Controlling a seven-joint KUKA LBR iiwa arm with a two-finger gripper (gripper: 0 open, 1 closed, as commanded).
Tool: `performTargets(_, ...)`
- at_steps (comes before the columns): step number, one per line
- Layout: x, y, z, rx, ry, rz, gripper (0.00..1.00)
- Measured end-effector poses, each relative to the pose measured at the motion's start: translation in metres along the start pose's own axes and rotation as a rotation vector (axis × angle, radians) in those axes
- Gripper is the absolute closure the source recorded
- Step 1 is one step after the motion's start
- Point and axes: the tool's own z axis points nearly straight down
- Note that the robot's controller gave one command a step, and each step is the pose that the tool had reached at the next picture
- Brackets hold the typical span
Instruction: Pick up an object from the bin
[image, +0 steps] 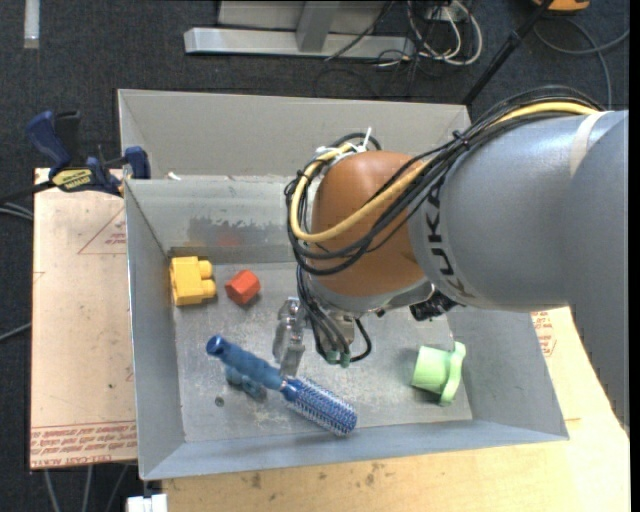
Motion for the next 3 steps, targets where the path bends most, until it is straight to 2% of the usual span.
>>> performTargets(1, 0.002, -0.001, 0.004, 0.003, 0.007, 0.002, 0.00)
performTargets(2, -0.024, -0.049, 0.092, 0.009, 0.014, 0.029, 0.00)
performTargets(3, 0.008, -0.020, 0.121, 0.001, 0.004, -0.448, 0.00)
